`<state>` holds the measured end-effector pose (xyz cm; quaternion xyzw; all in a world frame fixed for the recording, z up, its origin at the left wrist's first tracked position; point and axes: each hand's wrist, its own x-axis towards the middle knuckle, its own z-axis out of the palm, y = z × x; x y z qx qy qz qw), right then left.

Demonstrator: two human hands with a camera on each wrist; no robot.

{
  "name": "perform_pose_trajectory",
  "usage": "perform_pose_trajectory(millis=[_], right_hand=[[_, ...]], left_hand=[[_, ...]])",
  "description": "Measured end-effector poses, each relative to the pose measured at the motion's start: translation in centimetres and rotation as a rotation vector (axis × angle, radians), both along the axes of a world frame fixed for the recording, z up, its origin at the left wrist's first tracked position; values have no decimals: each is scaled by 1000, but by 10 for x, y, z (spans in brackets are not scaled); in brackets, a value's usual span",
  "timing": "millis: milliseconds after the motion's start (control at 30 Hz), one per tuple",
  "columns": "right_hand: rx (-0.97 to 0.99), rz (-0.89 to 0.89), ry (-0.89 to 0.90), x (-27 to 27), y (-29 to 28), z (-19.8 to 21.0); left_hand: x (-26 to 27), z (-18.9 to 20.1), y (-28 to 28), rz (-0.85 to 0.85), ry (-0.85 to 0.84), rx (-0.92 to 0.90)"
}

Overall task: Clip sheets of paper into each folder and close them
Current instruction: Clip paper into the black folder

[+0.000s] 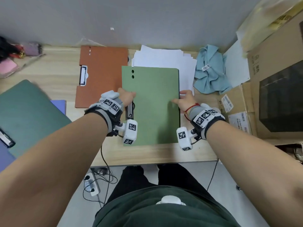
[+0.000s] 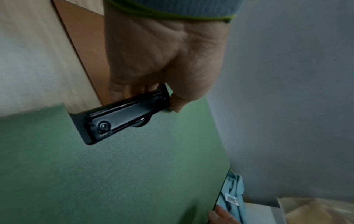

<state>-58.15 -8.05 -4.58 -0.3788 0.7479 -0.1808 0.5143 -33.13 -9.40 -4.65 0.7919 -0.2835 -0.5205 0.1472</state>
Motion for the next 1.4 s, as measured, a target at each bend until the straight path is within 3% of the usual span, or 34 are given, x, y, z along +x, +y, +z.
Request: perform_pose_trajectory(millis=[300,433,633,900,1067,1167,1300,1400], right_hand=[[-14,-56,50,1,14,-12],[39,-24,66,2,15,-19],[124,-48,59,3,10,-25],[64,68,83,-4,-4,-7],[231,30,-253,13,-18,21],[232,134,-414,33,-21,46],[164,335,-485,66,-25,70],[167,447,-487,94,-28,77]], left_hand=[[26,-115,18,22,-29,63],[22,-95,19,-14,-18,61],[28,-100,19,-77,3,117],[8,-28,23,-177,99,168],[7,1,21,-320,99,181],[8,32,14,-298,115,82],[8,77,-2,-191,150,-55],[16,97,-13,-269,-1,-237]])
